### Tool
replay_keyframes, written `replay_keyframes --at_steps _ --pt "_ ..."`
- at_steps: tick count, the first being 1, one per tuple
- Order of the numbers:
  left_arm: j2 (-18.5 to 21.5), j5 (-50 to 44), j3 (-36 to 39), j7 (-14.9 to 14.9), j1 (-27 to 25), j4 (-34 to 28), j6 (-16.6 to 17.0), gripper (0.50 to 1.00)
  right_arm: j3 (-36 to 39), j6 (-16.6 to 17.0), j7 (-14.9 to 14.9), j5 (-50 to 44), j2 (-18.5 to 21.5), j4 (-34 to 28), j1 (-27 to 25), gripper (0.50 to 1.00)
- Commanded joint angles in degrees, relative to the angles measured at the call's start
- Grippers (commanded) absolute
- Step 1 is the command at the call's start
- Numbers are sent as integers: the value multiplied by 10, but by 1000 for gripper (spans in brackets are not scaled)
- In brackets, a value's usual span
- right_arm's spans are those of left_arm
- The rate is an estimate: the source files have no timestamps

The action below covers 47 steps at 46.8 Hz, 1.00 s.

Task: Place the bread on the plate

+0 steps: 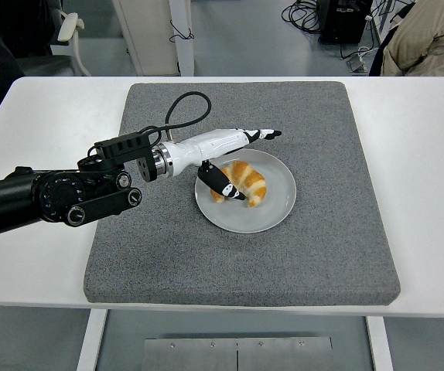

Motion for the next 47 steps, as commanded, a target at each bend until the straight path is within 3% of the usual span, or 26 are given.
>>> replay_keyframes --at_steps 1,13,27,36,47 --pt "3 -32 -20 -1 3 -2 -1 971 0 0 0 0 0 0 1 1000" --pt "26 -127 -48 -2 14 0 -3 971 0 0 0 0 0 1 1 1000" --pt "28 -210 -163 -1 74 3 -3 971 0 0 0 0 0 0 0 1000" --pt "23 -251 -221 6 83 6 3 971 0 0 0 0 0 0 1 1000" --pt "2 -331 -256 1 87 66 3 971 0 0 0 0 0 0 0 1000"
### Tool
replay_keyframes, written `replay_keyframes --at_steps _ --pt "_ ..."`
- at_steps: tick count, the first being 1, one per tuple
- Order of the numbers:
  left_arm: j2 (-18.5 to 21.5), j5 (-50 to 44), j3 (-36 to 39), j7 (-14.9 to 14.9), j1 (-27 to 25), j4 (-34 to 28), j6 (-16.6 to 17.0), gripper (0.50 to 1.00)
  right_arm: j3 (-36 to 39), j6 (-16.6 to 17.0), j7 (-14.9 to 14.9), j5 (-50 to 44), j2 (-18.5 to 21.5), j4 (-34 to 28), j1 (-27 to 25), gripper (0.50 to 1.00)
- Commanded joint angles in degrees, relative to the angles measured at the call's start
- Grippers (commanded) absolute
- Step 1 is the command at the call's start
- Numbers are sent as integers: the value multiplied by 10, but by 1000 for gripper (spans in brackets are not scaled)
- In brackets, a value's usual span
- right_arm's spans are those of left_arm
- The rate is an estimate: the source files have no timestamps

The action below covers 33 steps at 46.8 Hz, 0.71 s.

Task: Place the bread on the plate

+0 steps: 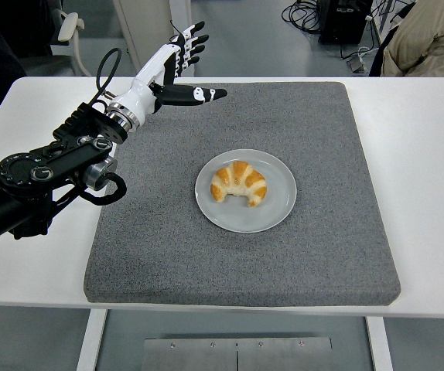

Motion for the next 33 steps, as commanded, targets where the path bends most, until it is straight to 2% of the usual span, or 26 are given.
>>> replay_keyframes --at_steps 1,9,24,28,33 --pt "-18 -31 -11 -3 2 35 0 971 0 0 0 0 0 0 -1 1000" --pt "-52 -96 -34 -7 4 106 -4 971 1 0 0 0 0 0 0 1000" --pt "-100 -135 -65 -7 5 202 -9 972 0 0 0 0 0 0 0 1000" --pt "-111 -160 -79 -7 6 227 -29 972 0 0 0 0 0 0 0 1000" --pt "-119 -192 -98 -8 7 258 -83 972 0 0 0 0 0 1 0 1000"
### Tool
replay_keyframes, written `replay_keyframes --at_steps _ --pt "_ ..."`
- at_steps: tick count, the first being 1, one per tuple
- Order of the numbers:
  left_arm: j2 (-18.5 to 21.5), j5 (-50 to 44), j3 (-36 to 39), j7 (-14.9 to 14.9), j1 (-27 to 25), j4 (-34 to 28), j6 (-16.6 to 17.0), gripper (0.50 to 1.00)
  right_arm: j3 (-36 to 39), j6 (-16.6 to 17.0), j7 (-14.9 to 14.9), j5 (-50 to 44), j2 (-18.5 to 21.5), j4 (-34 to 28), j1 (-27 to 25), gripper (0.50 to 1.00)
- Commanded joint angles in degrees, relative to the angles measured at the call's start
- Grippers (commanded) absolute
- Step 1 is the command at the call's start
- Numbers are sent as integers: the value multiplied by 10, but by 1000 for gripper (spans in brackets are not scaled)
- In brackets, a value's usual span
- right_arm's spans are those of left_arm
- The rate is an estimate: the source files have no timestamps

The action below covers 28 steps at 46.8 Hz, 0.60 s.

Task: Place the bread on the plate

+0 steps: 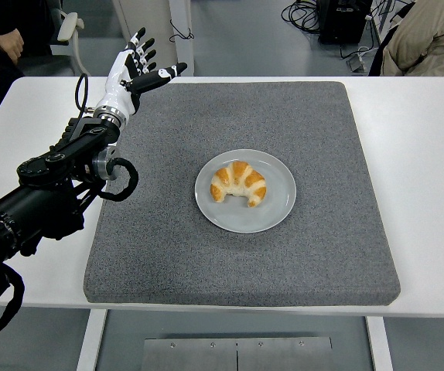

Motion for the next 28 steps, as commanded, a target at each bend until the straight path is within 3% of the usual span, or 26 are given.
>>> replay_keyframes --at_steps 1,5,28 --pt "-5 -22 -15 -1 1 23 -38 972 0 0 0 0 0 0 0 1000" --pt "-10 -36 -25 -1 1 42 -53 972 0 0 0 0 0 0 0 1000" --pt "-16 -83 -60 0 21 54 -56 972 1 1 0 0 0 2 0 1000"
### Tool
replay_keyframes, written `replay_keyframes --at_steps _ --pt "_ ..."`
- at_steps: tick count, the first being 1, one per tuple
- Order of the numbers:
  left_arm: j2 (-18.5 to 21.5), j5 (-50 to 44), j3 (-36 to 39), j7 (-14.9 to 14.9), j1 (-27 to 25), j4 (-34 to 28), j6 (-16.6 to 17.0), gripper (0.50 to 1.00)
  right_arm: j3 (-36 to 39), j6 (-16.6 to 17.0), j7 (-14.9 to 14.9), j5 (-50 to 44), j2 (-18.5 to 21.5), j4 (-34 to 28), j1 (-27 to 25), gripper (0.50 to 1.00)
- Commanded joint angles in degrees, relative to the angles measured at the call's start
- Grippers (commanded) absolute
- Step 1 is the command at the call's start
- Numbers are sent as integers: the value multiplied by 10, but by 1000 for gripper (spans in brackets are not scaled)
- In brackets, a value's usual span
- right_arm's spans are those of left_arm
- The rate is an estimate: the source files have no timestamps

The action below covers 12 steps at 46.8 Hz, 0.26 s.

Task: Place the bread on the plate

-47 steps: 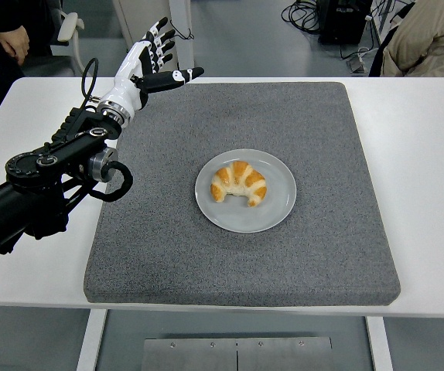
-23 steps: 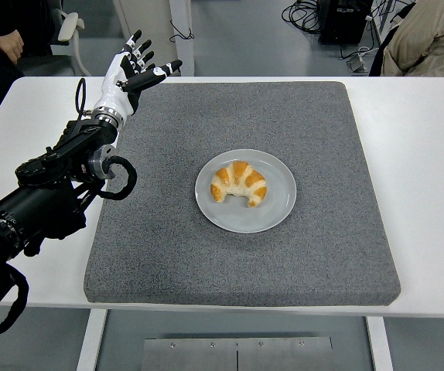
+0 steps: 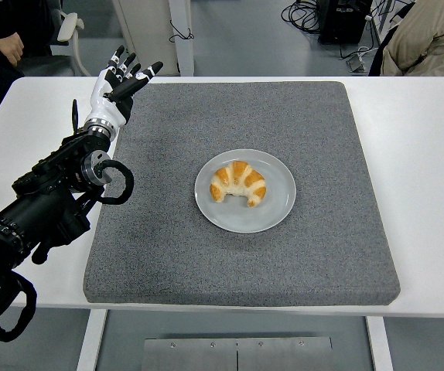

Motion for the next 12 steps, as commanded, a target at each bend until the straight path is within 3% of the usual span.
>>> replay_keyframes --at_steps 1,12 --pt "0 -1 0 2 -1 0 0 972 1 1 0 0 0 3 0 1000" --pt "0 -1 -1 1 0 1 -11 972 1 3 0 0 0 6 2 1000"
